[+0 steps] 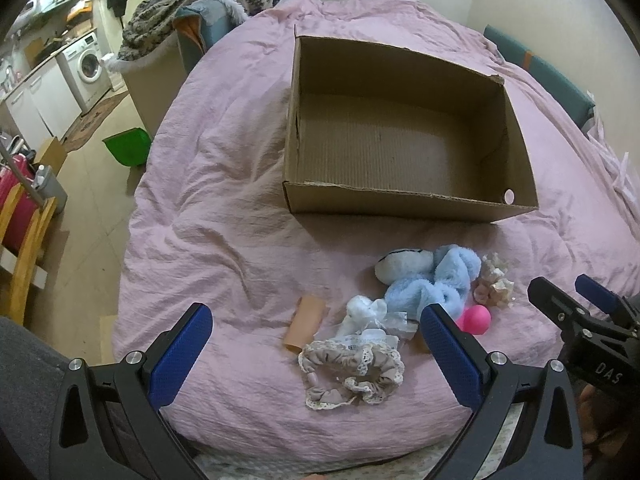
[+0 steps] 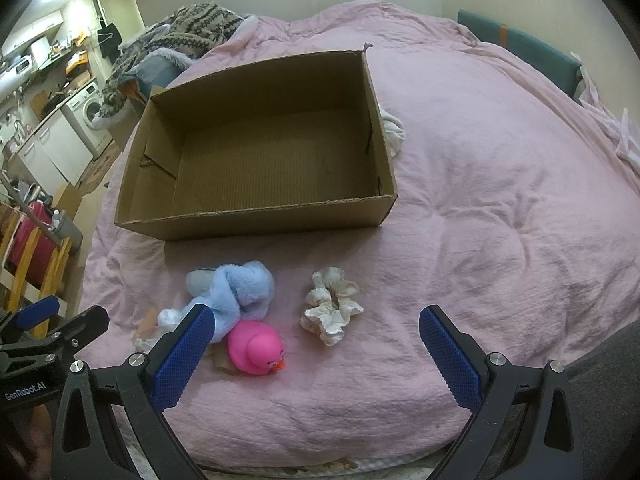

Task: Organize soft objects

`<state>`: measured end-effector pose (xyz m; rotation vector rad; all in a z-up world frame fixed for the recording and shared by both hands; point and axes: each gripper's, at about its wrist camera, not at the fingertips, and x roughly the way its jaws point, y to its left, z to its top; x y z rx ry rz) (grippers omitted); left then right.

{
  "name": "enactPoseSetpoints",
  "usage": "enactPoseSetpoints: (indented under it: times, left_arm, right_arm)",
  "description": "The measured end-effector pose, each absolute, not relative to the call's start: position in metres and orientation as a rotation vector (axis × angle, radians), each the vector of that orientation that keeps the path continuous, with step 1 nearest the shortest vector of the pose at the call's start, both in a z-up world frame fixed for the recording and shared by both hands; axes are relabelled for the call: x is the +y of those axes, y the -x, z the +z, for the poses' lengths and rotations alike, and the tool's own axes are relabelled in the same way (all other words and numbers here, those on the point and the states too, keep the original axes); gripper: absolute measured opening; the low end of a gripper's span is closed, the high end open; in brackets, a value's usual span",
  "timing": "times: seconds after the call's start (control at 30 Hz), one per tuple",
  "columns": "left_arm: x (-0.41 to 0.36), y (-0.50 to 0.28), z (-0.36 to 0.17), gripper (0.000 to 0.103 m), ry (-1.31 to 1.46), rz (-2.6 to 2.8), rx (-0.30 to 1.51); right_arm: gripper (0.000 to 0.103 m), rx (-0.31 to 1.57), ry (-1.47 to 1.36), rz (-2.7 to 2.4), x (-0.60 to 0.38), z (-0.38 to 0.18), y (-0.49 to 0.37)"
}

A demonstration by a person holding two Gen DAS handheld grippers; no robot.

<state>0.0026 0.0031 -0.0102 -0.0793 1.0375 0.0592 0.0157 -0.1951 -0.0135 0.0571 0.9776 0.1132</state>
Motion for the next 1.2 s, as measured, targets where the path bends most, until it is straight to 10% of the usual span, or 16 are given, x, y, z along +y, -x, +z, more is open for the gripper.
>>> enactPoseSetpoints:
  times: [0.8, 1.2]
  left_arm:
    - [0.024, -0.006, -0.002, 0.103, 0.165, 0.094, 1.020]
    - [0.055, -0.027, -0.013, 0.103, 0.203, 0.189, 1.113]
  right_arm:
    - [0.103, 1.150, -0.364, 0.180, -0.250, -0.006, -0.063]
    - [0.083, 1.436, -0.335, 0.196, -0.217, -0.087, -0.096]
